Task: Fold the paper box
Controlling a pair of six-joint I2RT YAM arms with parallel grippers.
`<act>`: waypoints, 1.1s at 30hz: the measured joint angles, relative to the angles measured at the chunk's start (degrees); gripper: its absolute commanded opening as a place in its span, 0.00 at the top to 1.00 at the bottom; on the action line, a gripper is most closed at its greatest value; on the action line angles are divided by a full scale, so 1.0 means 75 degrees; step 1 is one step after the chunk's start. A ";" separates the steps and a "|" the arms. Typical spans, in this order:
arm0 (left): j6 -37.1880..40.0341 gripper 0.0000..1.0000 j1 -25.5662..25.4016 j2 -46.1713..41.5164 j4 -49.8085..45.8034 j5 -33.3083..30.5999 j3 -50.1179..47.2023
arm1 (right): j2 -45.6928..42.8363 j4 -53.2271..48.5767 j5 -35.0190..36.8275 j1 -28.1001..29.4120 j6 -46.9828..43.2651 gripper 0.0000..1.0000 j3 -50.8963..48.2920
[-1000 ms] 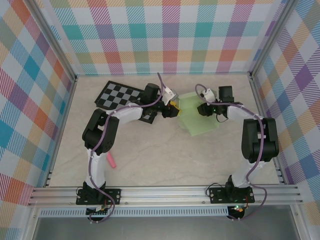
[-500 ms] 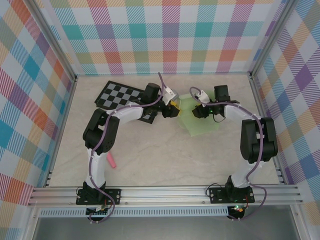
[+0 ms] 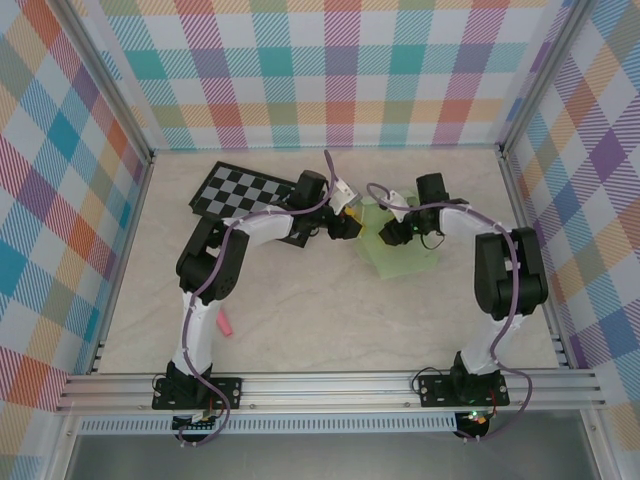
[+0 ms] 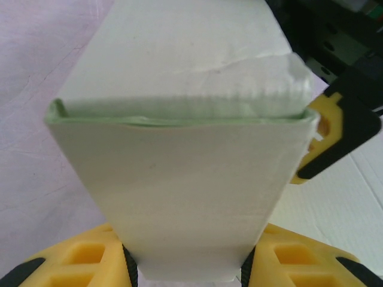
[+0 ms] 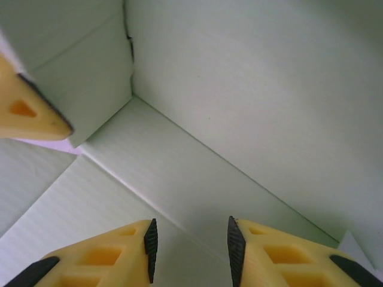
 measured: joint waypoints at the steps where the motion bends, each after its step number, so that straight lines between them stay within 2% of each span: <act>1: 0.0000 0.65 0.0000 0.0000 0.0000 0.0000 0.0015 | -0.0122 -0.0003 -0.0009 0.0000 0.0003 0.60 -0.0044; 8: 0.0277 0.65 0.0000 0.0000 -0.0026 -0.0047 0.0076 | -0.1486 0.0685 -0.0382 -0.0219 0.0568 0.59 -0.0627; 13: 0.0402 0.65 0.0000 0.0000 -0.0038 -0.0058 0.0076 | -0.2946 0.1594 -0.0455 -0.0799 0.1606 0.56 -0.1393; 15: 0.0402 0.65 0.0000 0.0000 -0.0038 -0.0055 0.0076 | -0.3177 0.1807 -0.0341 -0.1177 0.2127 0.54 -0.1451; 20: 0.0420 0.65 0.0000 0.0000 -0.0035 -0.0032 0.0076 | -0.3112 0.2218 0.0256 -0.2043 0.3279 0.53 -0.1536; 23: 0.0440 0.65 0.0003 -0.0003 -0.0035 0.0009 0.0076 | -0.3112 0.2760 0.0423 -0.2640 0.4132 0.64 -0.1920; 27: 0.0536 0.65 0.0003 -0.0003 -0.0035 0.0149 0.0076 | -0.2841 0.3363 0.0781 -0.3640 0.4922 0.66 -0.2305; 30: 0.0615 0.65 0.0003 -0.0020 -0.0041 0.0323 0.0076 | -0.2066 0.3424 0.0784 -0.3920 0.4803 0.65 -0.1950; 33: 0.0787 0.65 0.0003 -0.0111 -0.0152 0.0554 0.0076 | -0.1381 0.3532 0.0318 -0.3882 0.4130 0.61 -0.1693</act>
